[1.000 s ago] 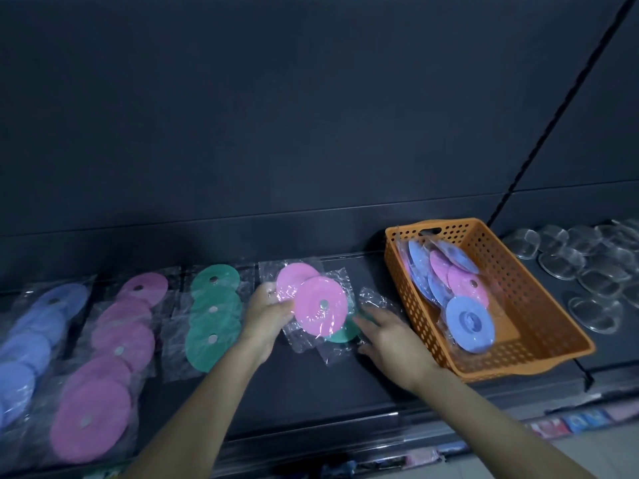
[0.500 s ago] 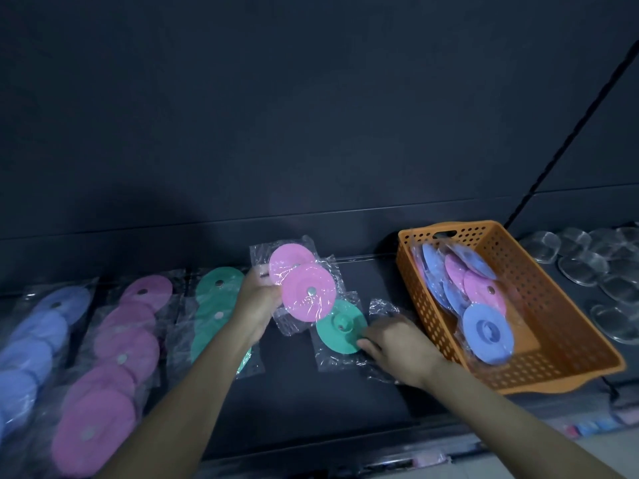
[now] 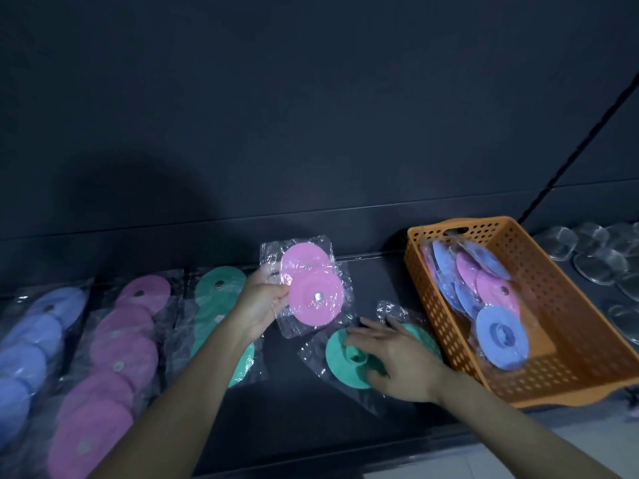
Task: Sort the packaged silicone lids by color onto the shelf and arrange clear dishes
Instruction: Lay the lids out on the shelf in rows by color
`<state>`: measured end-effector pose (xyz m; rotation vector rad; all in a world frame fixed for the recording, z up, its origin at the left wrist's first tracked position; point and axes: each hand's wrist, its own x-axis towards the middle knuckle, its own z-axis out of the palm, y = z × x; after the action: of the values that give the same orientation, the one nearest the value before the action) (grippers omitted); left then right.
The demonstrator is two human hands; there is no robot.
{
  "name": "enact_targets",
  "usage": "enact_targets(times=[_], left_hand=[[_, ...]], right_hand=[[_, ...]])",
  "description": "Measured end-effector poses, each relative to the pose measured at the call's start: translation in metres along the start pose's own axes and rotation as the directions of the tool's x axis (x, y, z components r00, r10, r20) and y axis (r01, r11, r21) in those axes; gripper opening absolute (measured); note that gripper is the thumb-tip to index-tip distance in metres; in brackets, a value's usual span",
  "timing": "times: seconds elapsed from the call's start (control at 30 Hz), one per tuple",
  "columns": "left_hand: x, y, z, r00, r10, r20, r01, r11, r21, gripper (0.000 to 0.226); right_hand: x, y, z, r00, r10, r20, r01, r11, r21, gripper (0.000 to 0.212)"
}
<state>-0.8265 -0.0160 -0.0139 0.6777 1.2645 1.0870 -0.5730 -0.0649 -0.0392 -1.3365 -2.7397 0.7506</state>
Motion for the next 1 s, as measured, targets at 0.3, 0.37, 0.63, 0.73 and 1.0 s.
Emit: enact_targets(times=[0.3,0.37,0.63,0.73,1.0], left_hand=[[0.002,-0.011,0.014,0.964,0.151,-0.218,-0.009,0.839,0.544,0.049],[-0.001,-0.011,0.012,0.927,0.325,-0.186,-0.081,0.66,0.746,0.061],[-0.01,-0.033,0.016,0.933,0.116,0.341,-0.354,0.117,0.928,0.073],[-0.007,-0.037,0.012,0.949,0.062,0.308,-0.313,0.091,0.945,0.077],[-0.004,-0.039,0.024,0.969,0.109,0.221,-0.232,0.11,0.966,0.077]], right_hand=[[0.0,-0.002,-0.002,0.998,0.016,-0.061,-0.009,0.994,0.112,0.054],[0.0,-0.004,-0.001,0.997,0.02,-0.08,-0.009,0.99,0.141,0.043],[-0.002,-0.003,0.009,0.992,-0.022,-0.123,0.033,0.995,0.089,0.02],[-0.007,-0.006,0.009,0.993,-0.02,-0.116,0.031,0.996,0.089,0.021],[-0.012,-0.01,0.008,0.988,-0.016,-0.154,0.03,0.995,0.09,0.032]])
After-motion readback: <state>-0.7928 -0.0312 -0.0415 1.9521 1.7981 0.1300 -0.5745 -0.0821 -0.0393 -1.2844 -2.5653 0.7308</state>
